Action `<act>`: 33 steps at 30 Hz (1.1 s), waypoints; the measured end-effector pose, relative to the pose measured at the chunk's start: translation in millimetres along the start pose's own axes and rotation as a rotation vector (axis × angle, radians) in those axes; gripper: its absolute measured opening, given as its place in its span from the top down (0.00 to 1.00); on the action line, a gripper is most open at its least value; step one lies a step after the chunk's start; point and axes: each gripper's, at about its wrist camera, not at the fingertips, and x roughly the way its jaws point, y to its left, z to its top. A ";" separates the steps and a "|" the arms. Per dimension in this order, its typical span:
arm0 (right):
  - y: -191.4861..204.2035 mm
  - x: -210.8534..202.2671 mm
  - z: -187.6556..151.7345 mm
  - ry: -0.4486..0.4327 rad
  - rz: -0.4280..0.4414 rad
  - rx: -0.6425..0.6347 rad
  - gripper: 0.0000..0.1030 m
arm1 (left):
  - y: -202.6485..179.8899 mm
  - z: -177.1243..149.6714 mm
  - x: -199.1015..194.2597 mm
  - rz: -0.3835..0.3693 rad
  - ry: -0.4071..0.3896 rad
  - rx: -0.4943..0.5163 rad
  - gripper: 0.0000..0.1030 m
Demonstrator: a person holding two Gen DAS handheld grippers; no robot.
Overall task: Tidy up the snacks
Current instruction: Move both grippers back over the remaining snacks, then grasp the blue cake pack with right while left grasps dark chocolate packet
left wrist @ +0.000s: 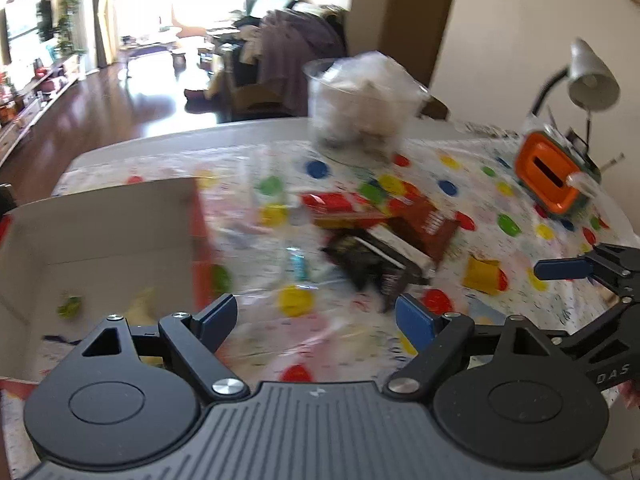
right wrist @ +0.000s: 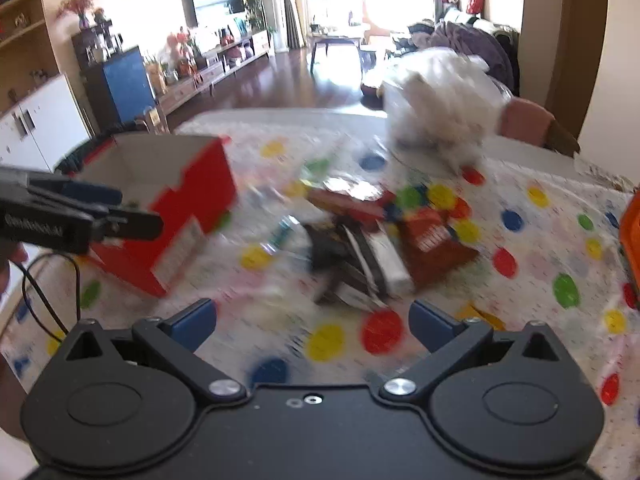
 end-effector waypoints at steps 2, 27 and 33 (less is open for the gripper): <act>-12.8 1.3 -7.1 0.019 -0.007 -0.011 0.00 | -15.7 0.0 12.5 -0.015 0.016 0.022 0.16; -89.4 75.6 -56.0 0.226 0.083 -0.151 0.03 | -95.4 13.6 158.2 -0.014 0.254 0.106 0.16; -92.2 83.1 -55.9 0.237 0.096 -0.152 0.05 | -94.6 19.1 179.6 -0.015 0.282 0.081 0.16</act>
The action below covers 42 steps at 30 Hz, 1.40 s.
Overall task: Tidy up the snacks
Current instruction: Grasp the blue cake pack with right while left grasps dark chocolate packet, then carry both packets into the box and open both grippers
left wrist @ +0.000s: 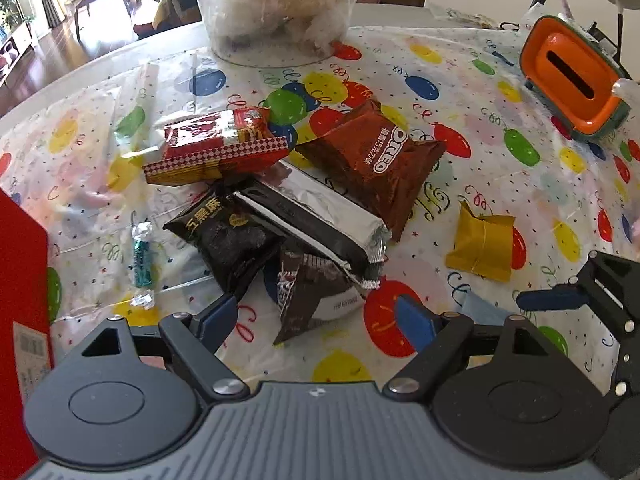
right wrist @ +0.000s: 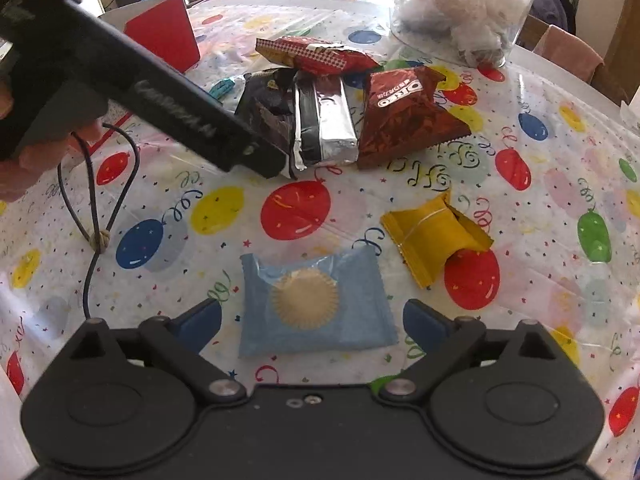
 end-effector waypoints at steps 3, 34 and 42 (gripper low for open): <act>-2.1 4.0 0.3 0.003 -0.001 0.010 0.08 | -1.4 3.7 6.2 -0.003 0.007 0.010 0.21; 16.2 -1.7 -2.5 -0.021 -0.086 0.053 0.46 | 27.7 -9.6 -5.0 -0.106 -0.005 -0.068 0.68; 26.4 -22.0 -1.4 -0.068 -0.099 0.112 0.47 | 37.3 -31.2 -45.8 -0.107 -0.050 -0.061 0.68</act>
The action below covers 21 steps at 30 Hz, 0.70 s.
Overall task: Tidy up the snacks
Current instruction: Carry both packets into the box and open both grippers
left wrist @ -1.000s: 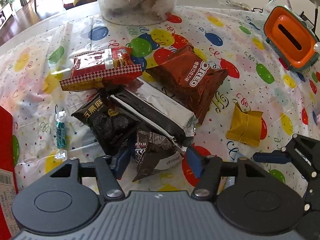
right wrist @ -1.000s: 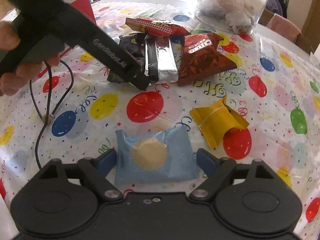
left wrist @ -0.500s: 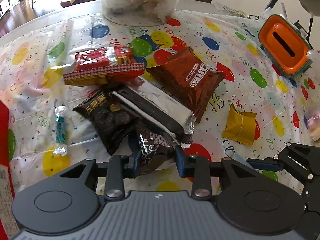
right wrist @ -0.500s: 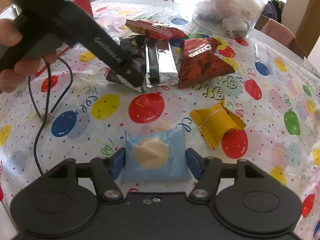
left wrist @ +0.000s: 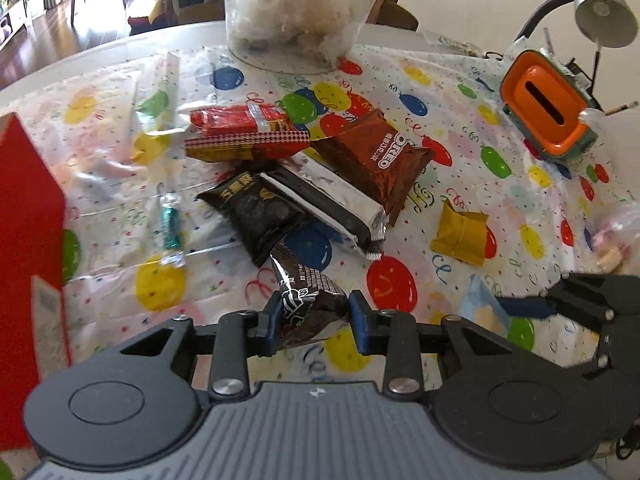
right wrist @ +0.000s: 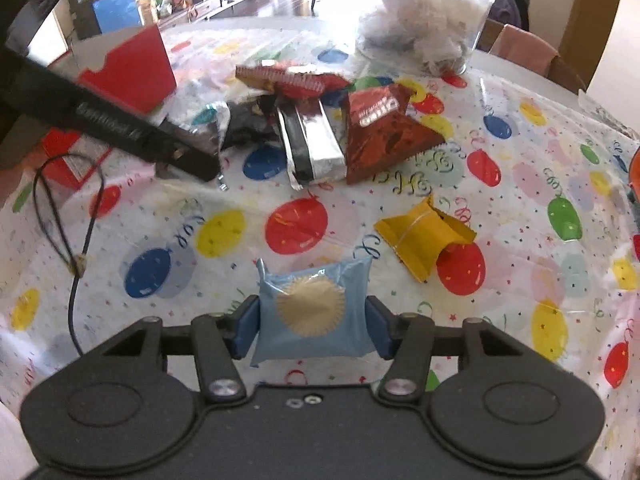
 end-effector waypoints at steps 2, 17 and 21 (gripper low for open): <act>4.9 -8.7 2.5 -0.019 0.000 0.008 0.47 | 2.4 -5.8 -12.4 -0.001 -0.013 0.005 0.68; 74.4 -54.4 42.1 -0.123 0.039 -0.015 0.47 | 47.3 -38.9 -103.5 0.032 -0.089 -0.029 0.68; 98.0 -61.2 57.2 -0.147 0.062 -0.035 0.47 | 64.5 -45.8 -125.6 0.046 -0.111 -0.046 0.68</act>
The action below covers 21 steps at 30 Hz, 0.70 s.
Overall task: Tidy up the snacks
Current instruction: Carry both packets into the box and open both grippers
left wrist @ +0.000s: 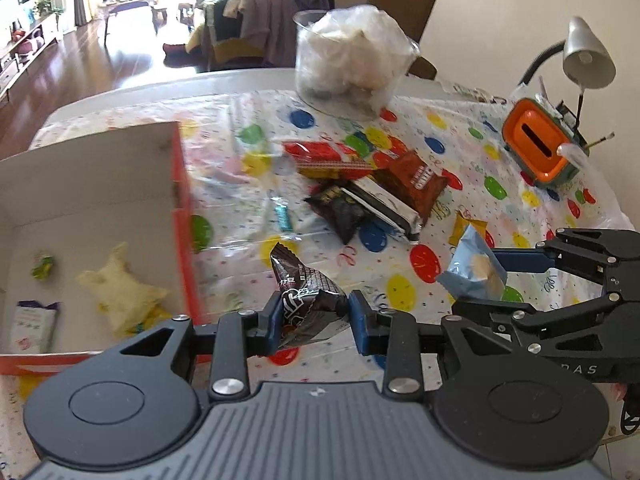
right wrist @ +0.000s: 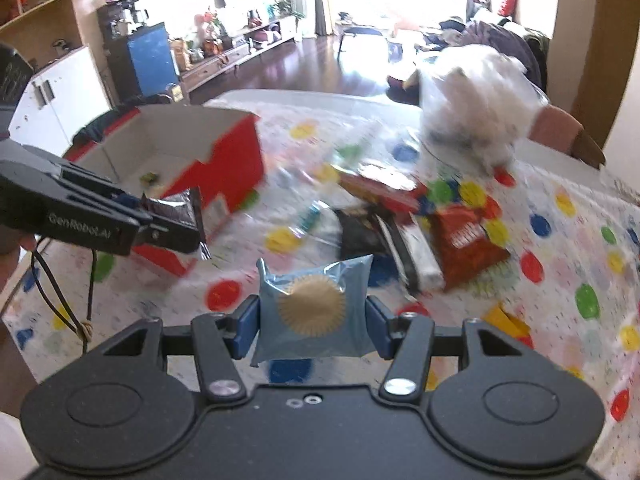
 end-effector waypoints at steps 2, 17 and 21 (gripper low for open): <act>11.2 0.5 8.1 -0.008 0.012 -0.006 0.47 | 9.2 -0.7 -9.3 0.008 -0.011 -0.009 0.68; 99.5 40.6 67.2 -0.030 0.049 -0.103 0.46 | 105.2 -1.5 -54.3 0.132 -0.074 -0.087 0.68; 117.7 59.1 83.3 -0.018 0.065 -0.103 0.46 | 135.2 1.3 -59.1 0.175 -0.077 -0.107 0.68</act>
